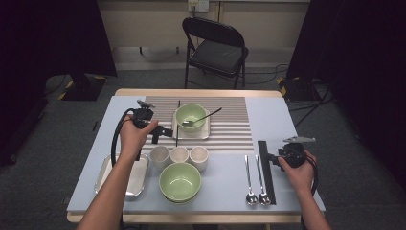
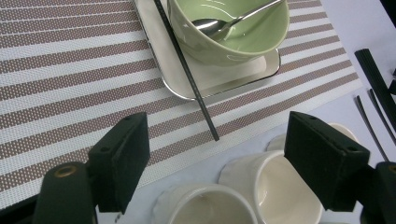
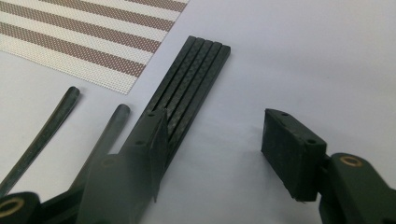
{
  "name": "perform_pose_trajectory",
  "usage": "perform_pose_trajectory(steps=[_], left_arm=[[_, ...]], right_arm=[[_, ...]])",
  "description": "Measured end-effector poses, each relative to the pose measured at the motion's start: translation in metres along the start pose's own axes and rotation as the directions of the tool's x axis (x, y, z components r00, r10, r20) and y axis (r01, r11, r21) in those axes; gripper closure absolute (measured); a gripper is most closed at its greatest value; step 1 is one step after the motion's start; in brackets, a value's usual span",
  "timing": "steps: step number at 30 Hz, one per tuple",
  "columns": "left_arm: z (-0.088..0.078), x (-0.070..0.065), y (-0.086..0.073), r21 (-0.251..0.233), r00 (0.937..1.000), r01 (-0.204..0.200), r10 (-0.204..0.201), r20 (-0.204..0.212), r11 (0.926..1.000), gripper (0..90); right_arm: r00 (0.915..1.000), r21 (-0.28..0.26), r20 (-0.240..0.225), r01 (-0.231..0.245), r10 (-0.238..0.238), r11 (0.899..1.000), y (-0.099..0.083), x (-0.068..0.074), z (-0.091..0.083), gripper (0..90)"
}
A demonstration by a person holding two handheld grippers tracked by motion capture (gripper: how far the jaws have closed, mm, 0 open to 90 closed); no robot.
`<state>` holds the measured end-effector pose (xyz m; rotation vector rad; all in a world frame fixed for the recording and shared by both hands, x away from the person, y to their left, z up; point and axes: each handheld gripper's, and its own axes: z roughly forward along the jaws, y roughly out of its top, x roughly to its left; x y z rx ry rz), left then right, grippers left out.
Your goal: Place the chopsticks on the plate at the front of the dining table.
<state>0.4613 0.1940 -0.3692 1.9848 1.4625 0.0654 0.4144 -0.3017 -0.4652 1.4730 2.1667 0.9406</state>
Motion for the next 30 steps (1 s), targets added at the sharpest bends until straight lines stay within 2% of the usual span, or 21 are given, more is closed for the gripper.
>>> perform_pose_trajectory(steps=[13, 20, 26, 30], left_arm=[[0.0020, -0.0017, 0.0001, 0.008, 0.9999, -0.011, 0.011, 0.000, 0.9999, 22.3], [0.0018, -0.0016, -0.0001, 0.011, 0.9999, -0.013, 0.013, 0.000, 0.9998, 22.3], [0.0017, -0.0013, -0.0001, 0.013, 0.9999, -0.014, 0.014, 0.000, 0.9998, 22.4], [0.0011, -0.0007, -0.0002, 0.013, 0.9999, -0.012, 0.012, -0.002, 0.9998, 22.5]], right_arm=[[0.9995, 0.000, -0.026, -0.019, 0.019, 1.000, -0.0004, 0.0020, 0.0004, 48.6], [0.9997, 0.005, -0.019, -0.012, 0.012, 1.000, -0.0004, 0.0020, 0.0003, 52.0], [0.9999, 0.014, 0.010, 0.010, -0.010, 1.000, -0.0001, 0.0037, 0.0005, 56.3], [0.9988, 0.032, 0.047, 0.012, -0.014, 0.999, 0.0012, 0.0066, 0.0003, 61.7]])
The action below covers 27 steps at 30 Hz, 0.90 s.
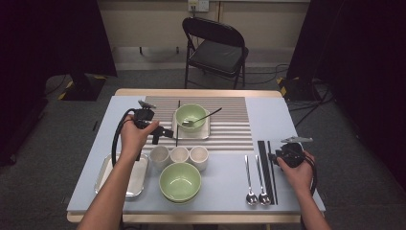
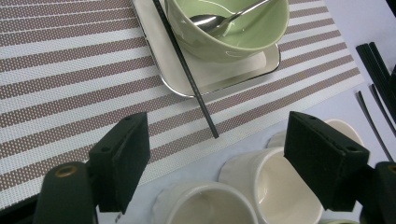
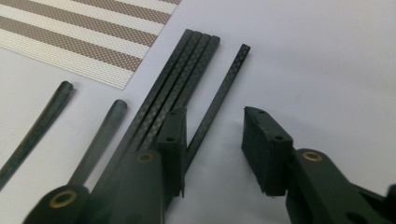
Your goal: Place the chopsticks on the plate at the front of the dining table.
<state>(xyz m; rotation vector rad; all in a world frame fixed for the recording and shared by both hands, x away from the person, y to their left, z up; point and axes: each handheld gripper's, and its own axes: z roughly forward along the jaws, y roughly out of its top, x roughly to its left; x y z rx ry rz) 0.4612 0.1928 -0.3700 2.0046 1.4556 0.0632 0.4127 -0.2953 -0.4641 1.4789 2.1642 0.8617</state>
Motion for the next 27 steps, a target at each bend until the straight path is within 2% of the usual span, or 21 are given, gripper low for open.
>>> perform_pose_trajectory(steps=[6, 10, 17, 24, 27], left_arm=[[-0.0011, 0.0003, -0.0004, 0.003, 1.0000, -0.005, 0.005, -0.003, 1.0000, 22.9], [-0.0019, -0.0032, -0.0002, 0.001, 0.9999, -0.012, 0.012, 0.012, 0.9999, 23.1], [-0.0026, -0.0086, 0.0031, -0.006, 0.9996, -0.019, 0.020, 0.018, 0.9998, 23.1], [-0.0007, -0.0084, 0.0029, -0.002, 0.9996, -0.021, 0.021, 0.019, 0.9998, 23.1], [-0.0008, -0.0077, 0.0028, -0.002, 0.9996, -0.023, 0.023, 0.017, 0.9997, 23.1]], right_arm=[[0.9995, 0.021, 0.031, -0.011, 0.010, 1.000, 0.0020, 0.0026, 0.0003, 61.9], [0.9991, 0.025, 0.037, -0.019, 0.018, 0.999, 0.0024, 0.0036, 0.0005, 61.4], [0.9991, 0.006, 0.041, -0.011, 0.010, 1.000, 0.0000, 0.0037, 0.0005, 62.3], [0.9981, -0.026, 0.059, -0.016, 0.018, 1.000, -0.0038, -0.0001, -0.0003, 75.6], [0.9978, -0.030, 0.064, -0.017, 0.018, 0.999, -0.0035, 0.0005, 0.0003, 75.8]])
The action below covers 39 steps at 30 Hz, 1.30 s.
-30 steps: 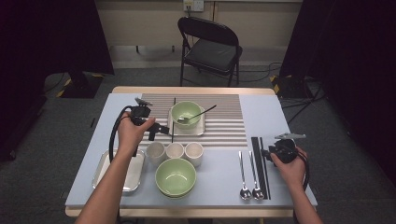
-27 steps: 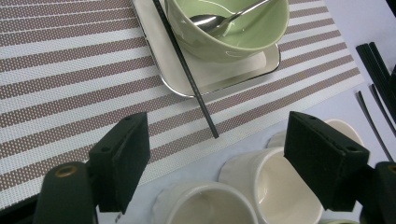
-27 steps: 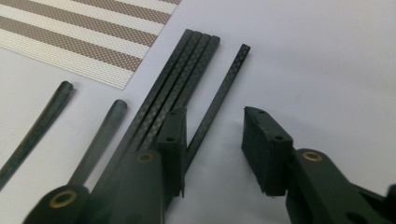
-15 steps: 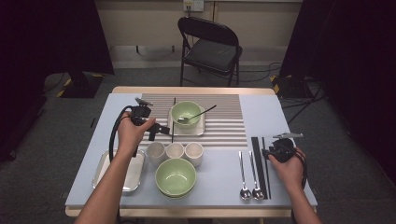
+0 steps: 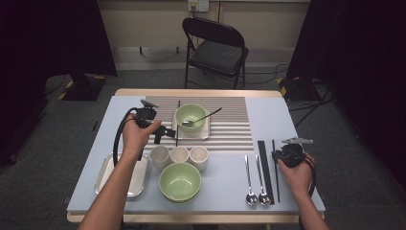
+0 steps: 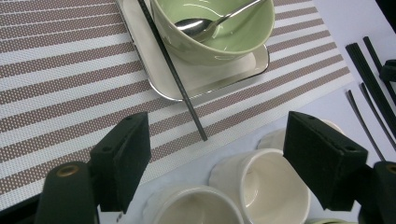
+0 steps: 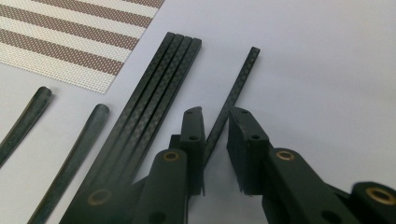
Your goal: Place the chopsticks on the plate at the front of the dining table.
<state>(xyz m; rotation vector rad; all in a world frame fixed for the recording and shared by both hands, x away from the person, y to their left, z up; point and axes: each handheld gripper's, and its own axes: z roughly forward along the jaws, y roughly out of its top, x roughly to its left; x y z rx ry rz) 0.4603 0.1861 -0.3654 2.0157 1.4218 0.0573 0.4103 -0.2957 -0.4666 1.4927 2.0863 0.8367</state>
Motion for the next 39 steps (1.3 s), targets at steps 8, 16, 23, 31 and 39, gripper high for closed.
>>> perform_pose_trajectory(steps=[8, 16, 23, 31, 39], left_arm=[[-0.001, 0.002, 0.000, 0.003, 1.0000, -0.002, 0.002, -0.002, 1.0000, 23.2], [0.001, -0.001, -0.003, 0.006, 0.9998, -0.017, 0.016, 0.006, 0.9998, 23.2], [0.001, 0.000, -0.003, 0.005, 0.9998, -0.017, 0.017, 0.008, 0.9998, 23.1], [-0.003, 0.004, -0.004, -0.004, 0.9999, -0.010, 0.010, 0.003, 0.9999, 23.2], [-0.004, 0.007, -0.004, -0.002, 0.9999, -0.007, 0.007, 0.012, 1.0000, 23.3]], right_arm=[[1.0000, -0.033, -0.003, 0.005, -0.005, 0.999, -0.002, -0.003, 0.003, 79.6], [0.9996, -0.024, -0.007, -0.028, 0.028, 0.999, 0.000, -0.004, 0.003, 82.5], [0.9995, -0.019, 0.007, -0.030, 0.030, 0.999, 0.000, -0.006, 0.002, 86.2], [0.9993, -0.014, 0.003, -0.038, 0.038, 0.999, 0.001, -0.008, 0.002, 86.4], [0.9983, -0.013, -0.022, -0.054, 0.054, 0.998, 0.002, -0.011, 0.001, 86.5]])
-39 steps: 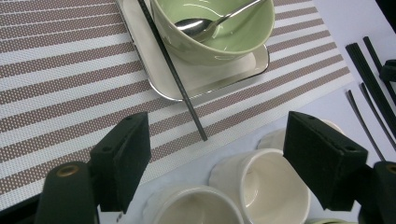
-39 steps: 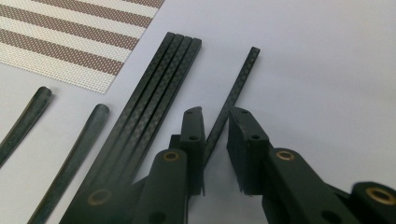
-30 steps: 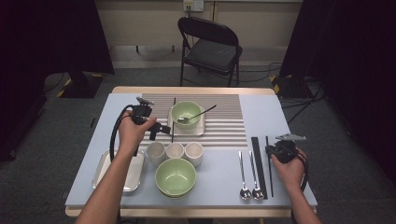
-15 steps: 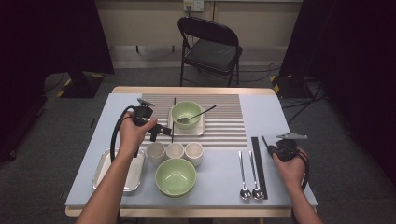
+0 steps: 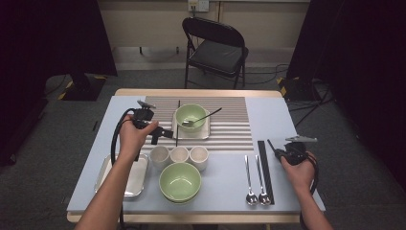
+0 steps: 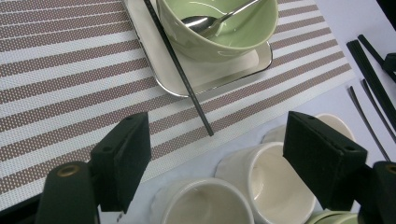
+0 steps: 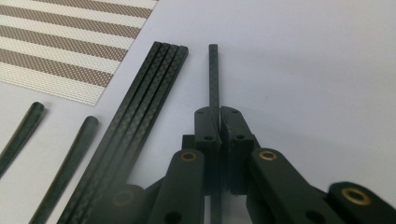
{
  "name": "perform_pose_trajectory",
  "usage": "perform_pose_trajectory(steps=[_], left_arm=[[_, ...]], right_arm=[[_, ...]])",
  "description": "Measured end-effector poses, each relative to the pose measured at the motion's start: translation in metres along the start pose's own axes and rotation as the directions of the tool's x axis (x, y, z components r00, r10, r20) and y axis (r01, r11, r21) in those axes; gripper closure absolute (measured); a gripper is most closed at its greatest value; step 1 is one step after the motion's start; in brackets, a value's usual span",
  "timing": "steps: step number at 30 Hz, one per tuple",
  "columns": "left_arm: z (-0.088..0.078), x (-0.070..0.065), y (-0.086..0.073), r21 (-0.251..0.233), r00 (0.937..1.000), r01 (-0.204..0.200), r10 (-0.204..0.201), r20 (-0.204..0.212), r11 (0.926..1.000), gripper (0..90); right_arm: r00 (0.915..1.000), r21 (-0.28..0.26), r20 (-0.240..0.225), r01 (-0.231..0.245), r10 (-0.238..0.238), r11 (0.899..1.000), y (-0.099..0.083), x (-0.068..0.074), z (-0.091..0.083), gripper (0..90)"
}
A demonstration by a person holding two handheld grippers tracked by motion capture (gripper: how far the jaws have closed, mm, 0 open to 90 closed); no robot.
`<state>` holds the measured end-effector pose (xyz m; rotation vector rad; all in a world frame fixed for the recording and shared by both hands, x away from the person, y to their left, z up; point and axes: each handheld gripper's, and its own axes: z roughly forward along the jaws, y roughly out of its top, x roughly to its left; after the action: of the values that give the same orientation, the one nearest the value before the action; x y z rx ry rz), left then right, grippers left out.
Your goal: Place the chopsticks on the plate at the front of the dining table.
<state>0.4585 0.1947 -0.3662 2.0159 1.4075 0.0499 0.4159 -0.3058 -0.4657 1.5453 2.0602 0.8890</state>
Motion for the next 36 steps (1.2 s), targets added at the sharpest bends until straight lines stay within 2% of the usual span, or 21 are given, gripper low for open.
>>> perform_pose_trajectory(steps=[7, 15, 22, 25, 28, 31, 36], left_arm=[[-0.001, 0.000, -0.001, -0.004, 1.0000, 0.005, -0.005, -0.004, 1.0000, 23.3], [-0.002, 0.000, -0.001, -0.009, 1.0000, 0.006, -0.006, -0.003, 0.9999, 23.3], [-0.003, 0.000, -0.001, -0.005, 1.0000, 0.000, 0.000, 0.001, 1.0000, 23.6], [-0.005, 0.001, -0.002, -0.008, 1.0000, 0.003, -0.003, -0.003, 1.0000, 23.6], [-0.006, 0.002, -0.002, -0.009, 1.0000, 0.005, -0.005, -0.005, 0.9999, 23.7], [-0.007, 0.003, -0.003, -0.012, 1.0000, 0.007, -0.007, -0.007, 0.9999, 23.7], [-0.007, 0.002, -0.002, -0.010, 0.9999, 0.000, 0.000, -0.012, 1.0000, 23.7]], right_arm=[[0.9993, -0.021, -0.035, -0.016, 0.015, 1.000, 0.004, -0.001, -0.006, 86.5], [0.9984, -0.024, -0.043, -0.037, 0.036, 0.999, 0.007, -0.005, -0.008, 86.5], [0.9996, 0.016, 0.027, 0.001, -0.002, 1.000, 0.005, -0.003, 0.001, 86.3], [0.9999, 0.009, 0.016, -0.002, 0.002, 1.000, 0.003, -0.003, 0.004, 86.1], [0.9996, 0.018, 0.020, 0.022, -0.022, 1.000, 0.004, -0.002, 0.005, 84.7], [0.9995, 0.038, -0.008, 0.030, -0.030, 0.999, 0.007, -0.004, 0.005, 80.8], [0.9990, 0.046, -0.028, 0.036, -0.035, 0.998, 0.007, -0.007, 0.006, 82.4]])
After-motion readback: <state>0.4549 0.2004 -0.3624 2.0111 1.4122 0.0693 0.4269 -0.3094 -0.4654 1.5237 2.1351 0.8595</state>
